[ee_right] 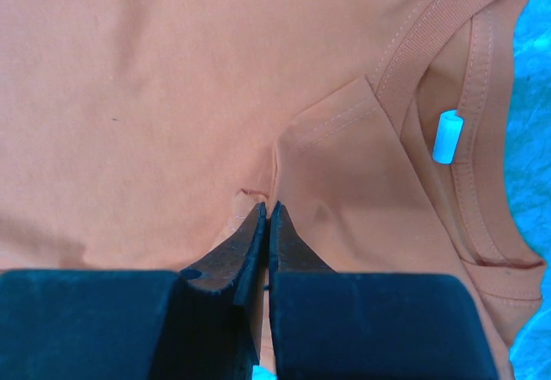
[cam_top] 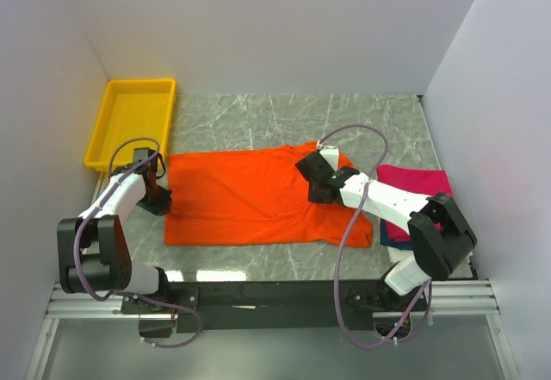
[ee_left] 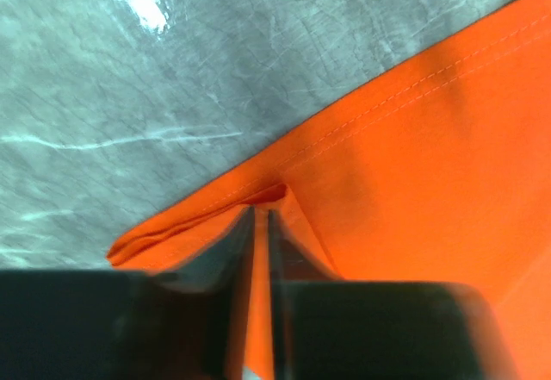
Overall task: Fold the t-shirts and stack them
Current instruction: Fold the tshirt
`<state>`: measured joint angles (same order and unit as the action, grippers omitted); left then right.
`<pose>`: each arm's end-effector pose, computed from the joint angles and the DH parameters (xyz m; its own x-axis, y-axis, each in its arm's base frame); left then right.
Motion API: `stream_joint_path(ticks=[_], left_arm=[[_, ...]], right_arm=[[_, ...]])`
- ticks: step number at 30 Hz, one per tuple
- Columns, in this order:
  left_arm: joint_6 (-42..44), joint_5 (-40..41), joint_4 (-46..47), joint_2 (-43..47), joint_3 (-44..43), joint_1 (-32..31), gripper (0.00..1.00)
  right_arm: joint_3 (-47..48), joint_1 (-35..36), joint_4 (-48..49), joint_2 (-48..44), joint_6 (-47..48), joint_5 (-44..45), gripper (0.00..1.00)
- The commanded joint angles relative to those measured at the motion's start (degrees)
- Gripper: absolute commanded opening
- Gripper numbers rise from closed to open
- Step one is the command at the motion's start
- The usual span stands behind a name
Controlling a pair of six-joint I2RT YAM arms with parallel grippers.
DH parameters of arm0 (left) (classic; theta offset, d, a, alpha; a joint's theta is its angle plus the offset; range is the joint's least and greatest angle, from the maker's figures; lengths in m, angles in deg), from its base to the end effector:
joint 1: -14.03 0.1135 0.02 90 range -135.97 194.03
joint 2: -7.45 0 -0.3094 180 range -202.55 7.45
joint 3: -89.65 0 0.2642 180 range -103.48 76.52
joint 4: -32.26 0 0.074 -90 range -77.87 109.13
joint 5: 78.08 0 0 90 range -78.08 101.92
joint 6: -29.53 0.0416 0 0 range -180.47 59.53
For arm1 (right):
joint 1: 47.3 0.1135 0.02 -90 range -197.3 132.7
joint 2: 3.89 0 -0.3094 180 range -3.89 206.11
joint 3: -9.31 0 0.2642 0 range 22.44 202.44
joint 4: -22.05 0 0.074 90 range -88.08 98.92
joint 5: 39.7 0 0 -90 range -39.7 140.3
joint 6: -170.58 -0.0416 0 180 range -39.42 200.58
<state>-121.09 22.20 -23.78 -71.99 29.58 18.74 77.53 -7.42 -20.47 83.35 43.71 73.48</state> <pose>0.2401 0.0272 0.2188 -0.3637 -0.8903 -0.2741 -0.9021 0.4100 -0.1348 0.2471 0.1852 0.2378 -0.8070 0.0445 -0.5889 0.0484 0.9988 0.0091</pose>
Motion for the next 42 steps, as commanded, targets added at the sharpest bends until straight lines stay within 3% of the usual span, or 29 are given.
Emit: stream_joint_path(ticks=[1, 4, 9, 18, 29, 38, 42], left_arm=[[0.59, -0.09, -0.50, 1.39, -1.84, 0.21, 0.22], [-0.72, 0.61, -0.41, 2.18, -1.23, -0.40, 0.47], [-3.27, 0.26, 0.46, 1.22, 0.00, -2.42, 0.52], [-5.12, 0.35, 1.25, -3.09, -1.49, -4.45, 0.35], [-5.12, -0.18, 2.40, -4.76, 0.00, -4.45, 0.34], [-4.33, -1.06, 2.75, -5.20, 0.36, -4.45, 0.03], [-4.07, -0.53, 1.26, -4.15, -0.08, -4.45, 0.01]], right_arm=[[0.11, 0.02, 1.17, -1.81, -1.19, 1.87, 0.00], [0.19, -0.06, 1.35, -1.55, -1.28, 1.61, 0.00], [0.63, 0.03, 1.44, -1.11, -1.19, 1.52, 0.00], [-0.07, 0.02, 1.88, -0.85, -1.19, 1.25, 0.00], [-0.33, 0.02, 2.32, -0.85, -1.02, 0.99, 0.00], [-0.77, -0.06, 2.49, -1.20, -1.02, 0.99, 0.00], [-0.95, -0.06, 2.32, -1.64, -1.02, 1.34, 0.00]])
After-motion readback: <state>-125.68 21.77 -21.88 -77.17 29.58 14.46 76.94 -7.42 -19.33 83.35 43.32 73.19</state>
